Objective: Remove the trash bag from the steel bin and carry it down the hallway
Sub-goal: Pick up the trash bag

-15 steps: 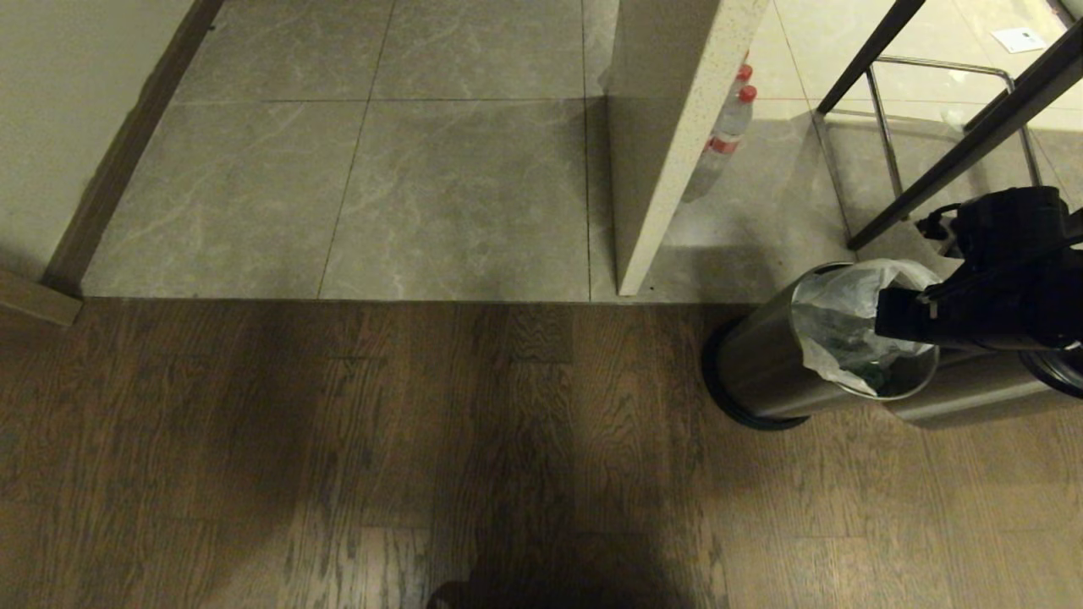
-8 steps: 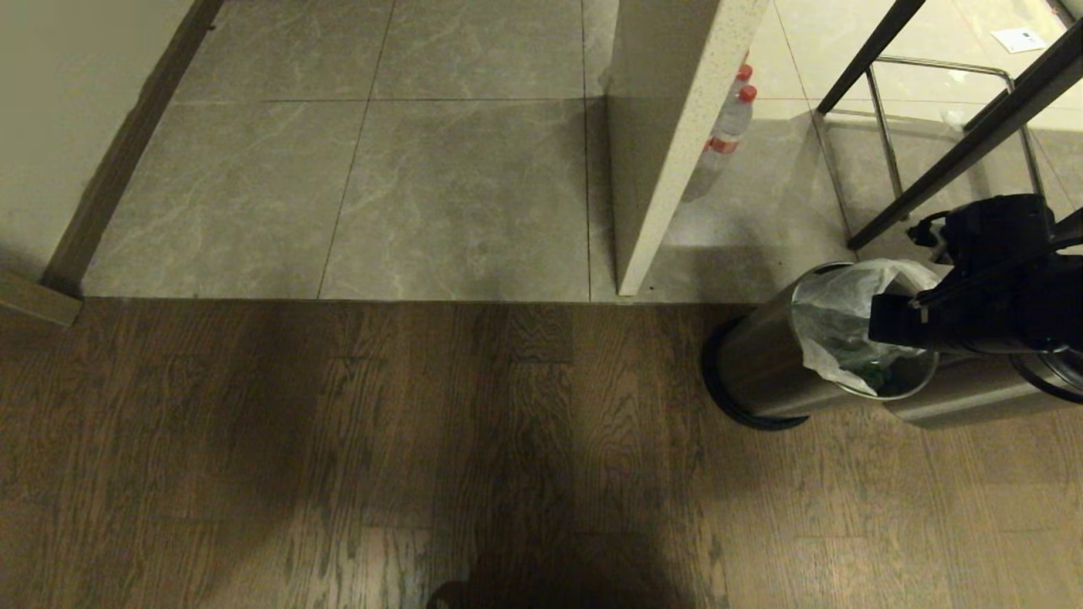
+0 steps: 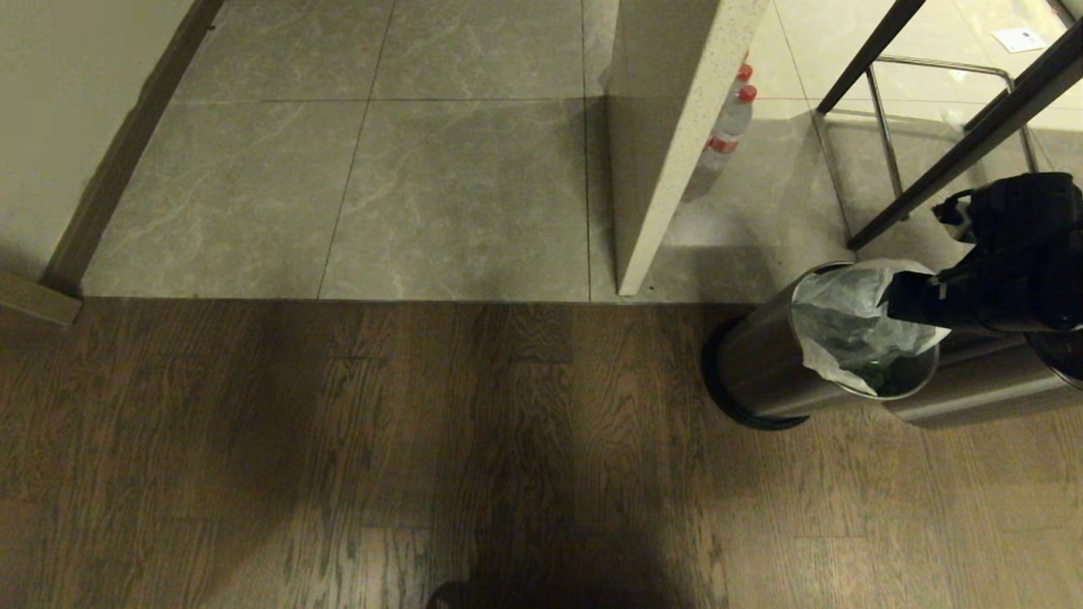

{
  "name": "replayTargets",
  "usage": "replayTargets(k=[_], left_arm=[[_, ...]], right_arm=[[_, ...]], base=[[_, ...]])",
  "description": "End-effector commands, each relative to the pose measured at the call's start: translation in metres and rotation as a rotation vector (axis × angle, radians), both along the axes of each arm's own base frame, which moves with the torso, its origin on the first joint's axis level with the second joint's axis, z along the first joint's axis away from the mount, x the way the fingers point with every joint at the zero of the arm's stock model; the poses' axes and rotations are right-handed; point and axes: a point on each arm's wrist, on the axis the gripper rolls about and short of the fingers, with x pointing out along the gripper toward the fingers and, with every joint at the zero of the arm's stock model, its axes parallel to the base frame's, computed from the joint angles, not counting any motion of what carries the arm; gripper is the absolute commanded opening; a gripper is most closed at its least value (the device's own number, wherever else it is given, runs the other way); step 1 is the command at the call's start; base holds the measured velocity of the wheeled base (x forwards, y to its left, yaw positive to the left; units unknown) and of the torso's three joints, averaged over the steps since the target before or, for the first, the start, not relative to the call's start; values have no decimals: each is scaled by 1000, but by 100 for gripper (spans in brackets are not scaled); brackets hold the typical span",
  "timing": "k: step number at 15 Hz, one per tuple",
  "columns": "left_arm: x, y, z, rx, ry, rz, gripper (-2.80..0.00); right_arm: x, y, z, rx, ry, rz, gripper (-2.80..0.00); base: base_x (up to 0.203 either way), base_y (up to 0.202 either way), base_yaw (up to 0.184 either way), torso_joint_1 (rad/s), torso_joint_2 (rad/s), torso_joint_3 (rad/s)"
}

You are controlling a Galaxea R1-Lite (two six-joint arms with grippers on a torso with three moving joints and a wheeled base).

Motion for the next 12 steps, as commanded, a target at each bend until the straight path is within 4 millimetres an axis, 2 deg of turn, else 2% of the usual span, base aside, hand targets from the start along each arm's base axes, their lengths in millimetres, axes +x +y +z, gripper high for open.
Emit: replayTargets(k=[1, 4, 6, 7, 12], left_arm=[[0, 0, 0, 0, 0, 1, -280], [0, 0, 0, 0, 0, -1, -280], [0, 0, 0, 0, 0, -1, -280], [0, 0, 0, 0, 0, -1, -280], [0, 0, 0, 0, 2, -1, -280]], right_arm=[[-1, 0, 1, 0, -4, -2, 0], [-11, 1, 11, -5, -6, -9, 0], [-12, 1, 12, -5, -6, -10, 0], [-15, -1, 21, -7, -31, -14, 0], [-17, -4, 23, -7, -33, -24, 0]], base=[[0, 0, 0, 0, 0, 0], [0, 0, 0, 0, 0, 0], [0, 0, 0, 0, 0, 0], [0, 0, 0, 0, 0, 0], [0, 0, 0, 0, 0, 0]])
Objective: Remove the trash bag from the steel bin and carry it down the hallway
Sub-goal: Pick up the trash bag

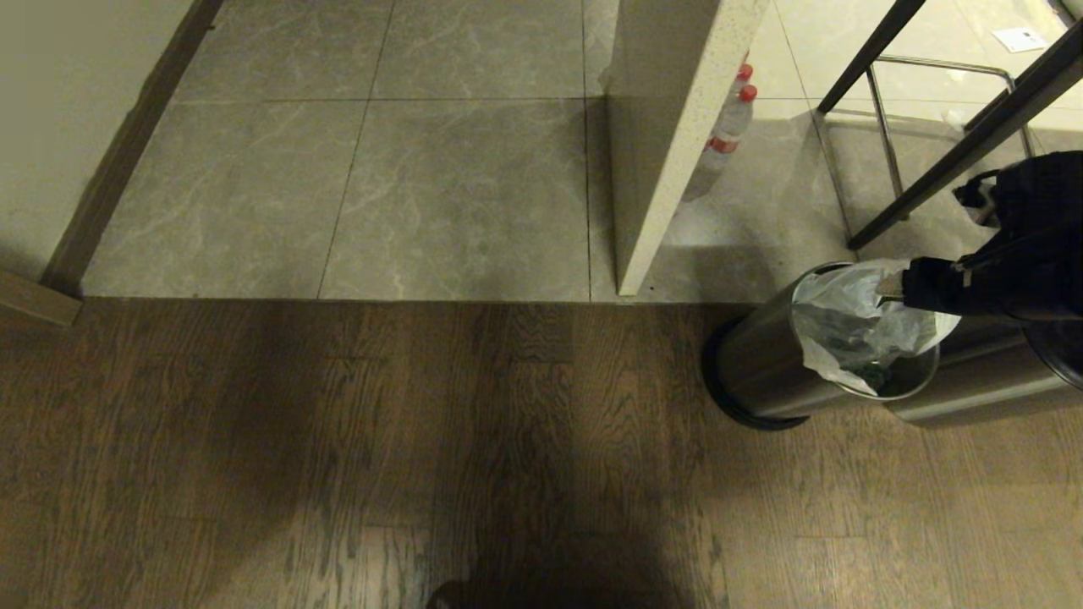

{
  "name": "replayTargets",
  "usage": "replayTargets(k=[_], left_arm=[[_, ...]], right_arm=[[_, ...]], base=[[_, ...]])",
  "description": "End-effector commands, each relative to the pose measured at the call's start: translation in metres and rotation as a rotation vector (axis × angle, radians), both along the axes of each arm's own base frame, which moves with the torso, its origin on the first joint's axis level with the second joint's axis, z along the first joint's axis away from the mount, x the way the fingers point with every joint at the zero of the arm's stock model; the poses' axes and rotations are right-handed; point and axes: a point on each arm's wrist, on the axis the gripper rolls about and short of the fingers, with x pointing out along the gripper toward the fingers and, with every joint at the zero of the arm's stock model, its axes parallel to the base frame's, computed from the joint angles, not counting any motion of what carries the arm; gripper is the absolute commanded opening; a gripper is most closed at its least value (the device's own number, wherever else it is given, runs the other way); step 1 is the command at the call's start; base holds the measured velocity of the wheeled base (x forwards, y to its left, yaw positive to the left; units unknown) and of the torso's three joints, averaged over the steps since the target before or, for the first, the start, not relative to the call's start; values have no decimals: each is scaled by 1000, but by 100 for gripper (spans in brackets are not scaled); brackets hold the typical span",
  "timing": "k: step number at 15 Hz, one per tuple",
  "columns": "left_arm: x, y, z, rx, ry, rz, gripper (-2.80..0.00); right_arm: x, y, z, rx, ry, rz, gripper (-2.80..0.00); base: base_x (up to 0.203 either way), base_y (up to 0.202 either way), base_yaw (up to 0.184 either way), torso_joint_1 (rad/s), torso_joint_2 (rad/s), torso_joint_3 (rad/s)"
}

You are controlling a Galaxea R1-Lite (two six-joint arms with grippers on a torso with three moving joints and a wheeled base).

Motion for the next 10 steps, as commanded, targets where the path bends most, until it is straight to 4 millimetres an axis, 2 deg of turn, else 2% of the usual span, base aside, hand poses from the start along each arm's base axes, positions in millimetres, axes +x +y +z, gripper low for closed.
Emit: replayTargets(k=[1, 2, 10], left_arm=[[0, 0, 0, 0, 2, 0, -280], [0, 0, 0, 0, 2, 0, -280], [0, 0, 0, 0, 2, 0, -280]], right_arm=[[-6, -14, 3, -1, -4, -48, 0], [-10, -24, 4, 0, 0, -80, 0], [-10, -24, 4, 0, 1, -80, 0]], base=[[0, 0, 0, 0, 0, 0], [0, 0, 0, 0, 0, 0], [0, 0, 0, 0, 0, 0]])
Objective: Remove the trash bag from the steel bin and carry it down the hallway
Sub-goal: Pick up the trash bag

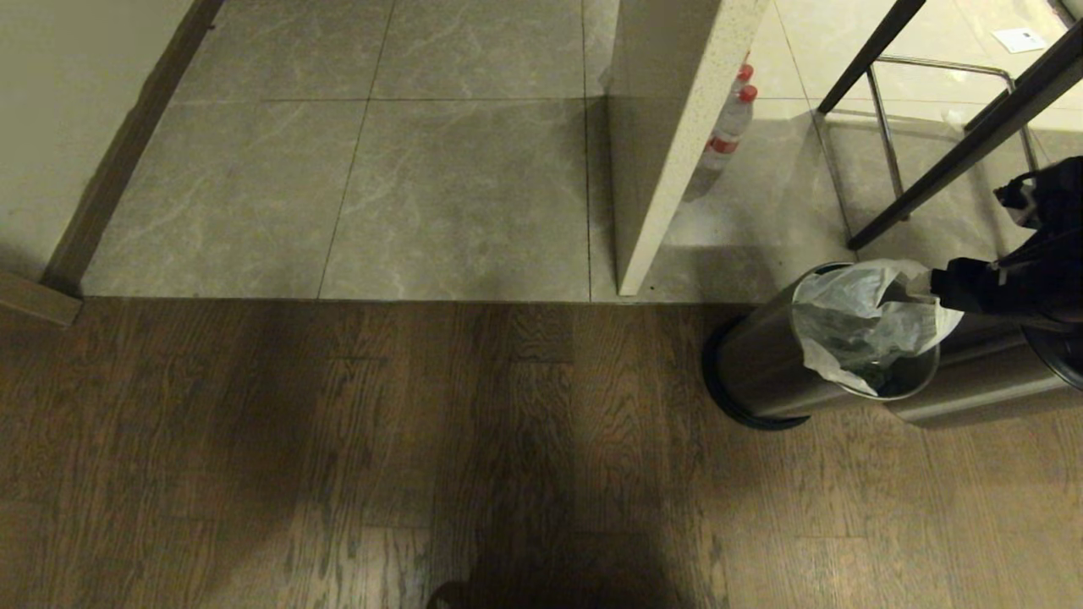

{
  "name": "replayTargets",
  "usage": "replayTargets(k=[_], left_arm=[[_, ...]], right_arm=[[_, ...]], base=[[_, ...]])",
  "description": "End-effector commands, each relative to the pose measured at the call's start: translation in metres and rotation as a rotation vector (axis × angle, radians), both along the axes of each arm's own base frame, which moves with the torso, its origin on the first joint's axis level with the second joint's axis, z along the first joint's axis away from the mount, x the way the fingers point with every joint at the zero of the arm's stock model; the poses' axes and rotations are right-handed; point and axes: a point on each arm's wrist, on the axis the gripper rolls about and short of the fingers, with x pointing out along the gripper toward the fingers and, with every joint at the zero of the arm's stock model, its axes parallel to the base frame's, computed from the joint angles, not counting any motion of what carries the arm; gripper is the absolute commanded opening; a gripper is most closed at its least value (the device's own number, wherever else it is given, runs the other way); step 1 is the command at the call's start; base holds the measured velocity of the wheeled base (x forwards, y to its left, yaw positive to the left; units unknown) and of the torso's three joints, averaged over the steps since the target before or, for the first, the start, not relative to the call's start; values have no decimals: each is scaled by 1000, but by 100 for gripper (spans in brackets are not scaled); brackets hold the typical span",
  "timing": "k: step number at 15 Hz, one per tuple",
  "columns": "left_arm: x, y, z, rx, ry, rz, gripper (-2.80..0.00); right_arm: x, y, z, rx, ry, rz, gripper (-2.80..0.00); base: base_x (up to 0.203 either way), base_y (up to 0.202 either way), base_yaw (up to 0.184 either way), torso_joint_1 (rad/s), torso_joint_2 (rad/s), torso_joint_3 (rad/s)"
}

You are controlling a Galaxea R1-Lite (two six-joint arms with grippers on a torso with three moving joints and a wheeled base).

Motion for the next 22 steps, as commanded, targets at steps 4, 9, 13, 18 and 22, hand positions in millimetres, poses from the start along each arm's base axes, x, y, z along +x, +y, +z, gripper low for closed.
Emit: replayTargets(k=[4, 9, 13, 18, 22], left_arm=[[0, 0, 0, 0, 0, 2, -280], [0, 0, 0, 0, 0, 2, -280], [0, 0, 0, 0, 0, 2, -280], [0, 0, 0, 0, 0, 2, -280], [0, 0, 0, 0, 0, 2, -280]], right_arm=[[20, -19, -21, 12, 47, -44, 0], [20, -19, -21, 12, 45, -45, 0], [20, -19, -21, 12, 45, -45, 0], [48, -18, -37, 86, 23, 62, 0], [69, -16, -48, 145, -3, 152, 0]], base=[[0, 0, 0, 0, 0, 0], [0, 0, 0, 0, 0, 0], [0, 0, 0, 0, 0, 0], [0, 0, 0, 0, 0, 0], [0, 0, 0, 0, 0, 0]])
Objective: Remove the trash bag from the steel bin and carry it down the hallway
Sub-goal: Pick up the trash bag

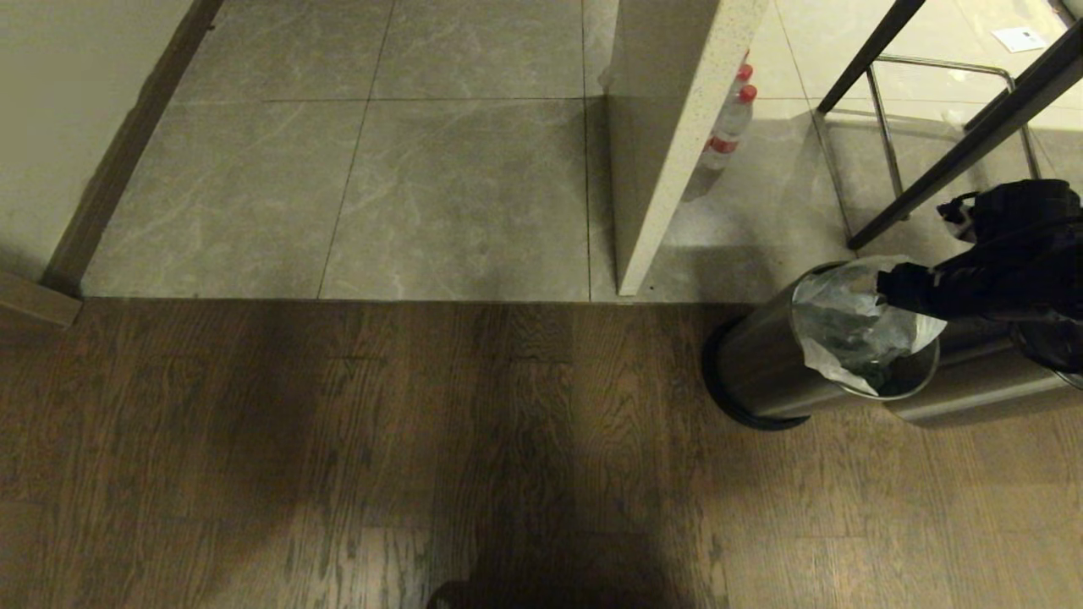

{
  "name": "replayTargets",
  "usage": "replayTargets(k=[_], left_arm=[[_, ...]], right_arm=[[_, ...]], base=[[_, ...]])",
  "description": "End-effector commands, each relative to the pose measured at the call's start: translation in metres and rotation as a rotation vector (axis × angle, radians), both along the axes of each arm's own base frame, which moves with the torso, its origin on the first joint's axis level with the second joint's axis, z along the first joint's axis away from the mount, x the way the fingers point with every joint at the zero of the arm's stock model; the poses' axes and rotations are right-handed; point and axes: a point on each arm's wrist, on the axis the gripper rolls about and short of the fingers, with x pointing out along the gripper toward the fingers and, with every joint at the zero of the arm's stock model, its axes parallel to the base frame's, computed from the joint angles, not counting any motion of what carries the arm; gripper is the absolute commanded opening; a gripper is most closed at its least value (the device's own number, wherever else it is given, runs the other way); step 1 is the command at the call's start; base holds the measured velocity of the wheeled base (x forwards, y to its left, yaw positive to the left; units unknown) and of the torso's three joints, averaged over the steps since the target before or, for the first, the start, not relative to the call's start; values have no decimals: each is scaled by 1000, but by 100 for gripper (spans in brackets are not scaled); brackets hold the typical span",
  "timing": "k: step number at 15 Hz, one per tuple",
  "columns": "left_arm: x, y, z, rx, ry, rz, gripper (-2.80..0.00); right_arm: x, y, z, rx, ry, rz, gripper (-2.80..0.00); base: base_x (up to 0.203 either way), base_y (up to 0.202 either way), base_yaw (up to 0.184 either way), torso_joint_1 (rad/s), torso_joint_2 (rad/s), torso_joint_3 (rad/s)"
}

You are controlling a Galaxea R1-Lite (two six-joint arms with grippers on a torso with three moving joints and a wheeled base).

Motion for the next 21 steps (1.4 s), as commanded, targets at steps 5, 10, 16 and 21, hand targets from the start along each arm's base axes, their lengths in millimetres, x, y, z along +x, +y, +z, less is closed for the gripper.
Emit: replayTargets(k=[5, 10, 16, 21], left_arm=[[0, 0, 0, 0, 0, 1, -280], [0, 0, 0, 0, 0, 1, -280], [0, 0, 0, 0, 0, 1, -280], [0, 0, 0, 0, 0, 1, -280]], right_arm=[[18, 2, -12, 26, -19, 59, 0], [18, 2, -12, 27, -19, 58, 0], [18, 2, -12, 27, -19, 58, -280], [21, 3, -16, 14, -9, 65, -280]], base=[[0, 0, 0, 0, 0, 0], [0, 0, 0, 0, 0, 0], [0, 0, 0, 0, 0, 0], [0, 0, 0, 0, 0, 0]])
